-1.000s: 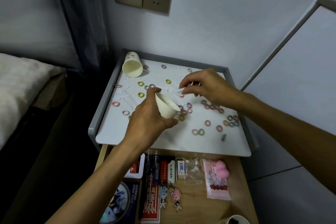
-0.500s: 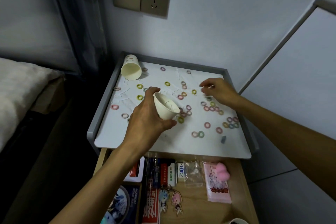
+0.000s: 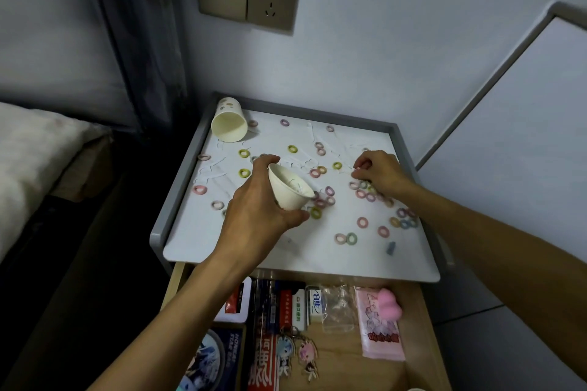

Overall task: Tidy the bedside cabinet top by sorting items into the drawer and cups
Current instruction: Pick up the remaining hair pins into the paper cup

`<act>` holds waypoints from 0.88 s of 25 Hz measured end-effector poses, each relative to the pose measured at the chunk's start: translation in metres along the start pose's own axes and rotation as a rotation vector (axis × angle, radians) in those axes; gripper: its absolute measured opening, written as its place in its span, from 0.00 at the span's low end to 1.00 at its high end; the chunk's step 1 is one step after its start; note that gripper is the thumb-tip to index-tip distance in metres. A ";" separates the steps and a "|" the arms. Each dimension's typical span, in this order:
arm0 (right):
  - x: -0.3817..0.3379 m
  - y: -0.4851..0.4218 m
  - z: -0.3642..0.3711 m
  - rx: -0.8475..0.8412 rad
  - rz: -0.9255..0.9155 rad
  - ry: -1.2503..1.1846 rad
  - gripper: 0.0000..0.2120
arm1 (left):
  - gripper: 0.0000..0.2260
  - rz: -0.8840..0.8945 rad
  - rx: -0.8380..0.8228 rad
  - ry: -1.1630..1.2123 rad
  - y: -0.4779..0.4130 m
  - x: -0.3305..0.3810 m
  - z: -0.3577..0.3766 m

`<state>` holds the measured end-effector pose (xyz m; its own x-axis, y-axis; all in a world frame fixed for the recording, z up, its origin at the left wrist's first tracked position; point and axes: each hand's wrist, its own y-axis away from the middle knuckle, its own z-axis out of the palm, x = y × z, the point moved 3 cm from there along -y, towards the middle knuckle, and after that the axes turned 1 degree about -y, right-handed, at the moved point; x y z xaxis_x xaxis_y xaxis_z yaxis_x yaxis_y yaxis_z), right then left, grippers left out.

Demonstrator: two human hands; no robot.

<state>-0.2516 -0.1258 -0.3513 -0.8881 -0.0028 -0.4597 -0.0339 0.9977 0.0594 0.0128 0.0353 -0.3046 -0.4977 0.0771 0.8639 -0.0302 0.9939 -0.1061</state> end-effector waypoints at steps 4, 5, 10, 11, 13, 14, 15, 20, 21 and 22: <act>0.006 0.003 -0.015 0.030 0.015 -0.046 0.05 | 0.38 0.007 0.003 0.007 0.002 0.002 -0.001; 0.008 0.004 -0.020 0.046 0.019 -0.028 0.05 | 0.38 0.009 0.001 0.007 0.002 0.002 -0.002; 0.013 0.005 -0.027 0.014 -0.025 0.161 0.11 | 0.38 0.008 -0.002 0.011 0.003 0.004 -0.002; 0.008 0.005 -0.024 0.001 -0.063 0.199 0.13 | 0.38 0.009 -0.001 0.010 0.003 0.004 -0.002; -0.006 0.003 -0.013 -0.024 -0.114 0.225 0.16 | 0.38 0.005 0.001 0.011 0.002 0.003 -0.002; -0.012 0.001 -0.008 -0.027 -0.112 0.228 0.17 | 0.38 0.003 0.002 0.010 0.001 0.003 -0.002; -0.019 -0.001 -0.004 -0.024 -0.097 0.239 0.16 | 0.38 0.002 0.001 0.009 0.001 0.002 -0.002; -0.028 -0.013 0.004 -0.055 0.011 0.302 0.09 | 0.39 -0.002 -0.006 0.012 0.000 0.002 -0.003; -0.027 -0.012 0.005 -0.063 0.019 0.312 0.10 | 0.39 -0.001 -0.006 0.013 0.000 0.002 -0.003; -0.026 -0.012 0.007 -0.072 0.028 0.314 0.11 | 0.39 0.000 -0.007 0.014 0.000 0.002 -0.003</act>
<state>-0.2245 -0.1371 -0.3462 -0.9868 -0.0075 -0.1616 -0.0298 0.9903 0.1359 0.0148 0.0356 -0.3013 -0.4857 0.0781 0.8706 -0.0246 0.9944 -0.1029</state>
